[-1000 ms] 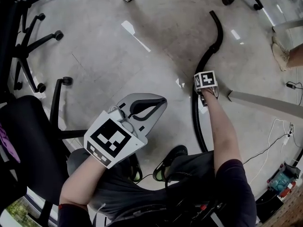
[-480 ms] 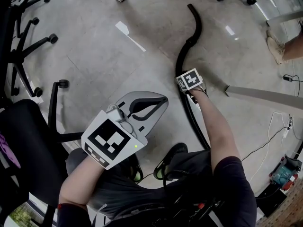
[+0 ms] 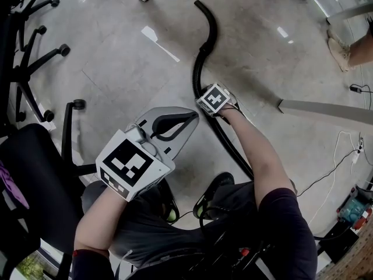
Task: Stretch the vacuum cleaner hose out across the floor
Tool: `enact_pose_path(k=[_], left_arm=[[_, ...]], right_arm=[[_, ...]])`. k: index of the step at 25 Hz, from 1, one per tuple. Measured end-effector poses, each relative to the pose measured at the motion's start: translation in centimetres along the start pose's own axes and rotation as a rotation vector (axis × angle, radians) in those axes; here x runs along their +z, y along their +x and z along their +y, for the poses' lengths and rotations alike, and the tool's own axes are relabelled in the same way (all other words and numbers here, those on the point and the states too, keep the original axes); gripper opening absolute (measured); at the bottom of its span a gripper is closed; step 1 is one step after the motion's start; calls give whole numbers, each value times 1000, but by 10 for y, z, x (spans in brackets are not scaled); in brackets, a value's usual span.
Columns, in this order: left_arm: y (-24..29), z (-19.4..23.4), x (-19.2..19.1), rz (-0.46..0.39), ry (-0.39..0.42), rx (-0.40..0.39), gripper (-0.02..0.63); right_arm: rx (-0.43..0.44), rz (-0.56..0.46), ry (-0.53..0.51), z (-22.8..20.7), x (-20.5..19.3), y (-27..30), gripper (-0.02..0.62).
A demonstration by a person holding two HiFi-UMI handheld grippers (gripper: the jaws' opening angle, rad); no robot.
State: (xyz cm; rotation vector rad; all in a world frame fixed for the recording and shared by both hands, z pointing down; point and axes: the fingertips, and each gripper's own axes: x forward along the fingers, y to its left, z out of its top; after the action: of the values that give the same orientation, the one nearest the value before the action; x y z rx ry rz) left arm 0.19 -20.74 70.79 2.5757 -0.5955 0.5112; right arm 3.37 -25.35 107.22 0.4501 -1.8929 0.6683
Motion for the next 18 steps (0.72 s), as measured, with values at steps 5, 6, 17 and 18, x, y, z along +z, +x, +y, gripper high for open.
enact_pose_path(k=[5, 6, 17, 18], left_arm=[[0, -2, -1, 7, 14, -12, 6], [0, -3, -1, 5, 16, -15, 6], [-6, 4, 2, -3, -29, 2, 6], [-7, 6, 2, -4, -31, 9, 6]], right_arm=[[125, -10, -135, 45, 14, 14, 187], [158, -11, -154, 56, 17, 16, 187], [219, 57, -460, 93, 41, 40, 186], [224, 66, -482, 96, 42, 41, 186]])
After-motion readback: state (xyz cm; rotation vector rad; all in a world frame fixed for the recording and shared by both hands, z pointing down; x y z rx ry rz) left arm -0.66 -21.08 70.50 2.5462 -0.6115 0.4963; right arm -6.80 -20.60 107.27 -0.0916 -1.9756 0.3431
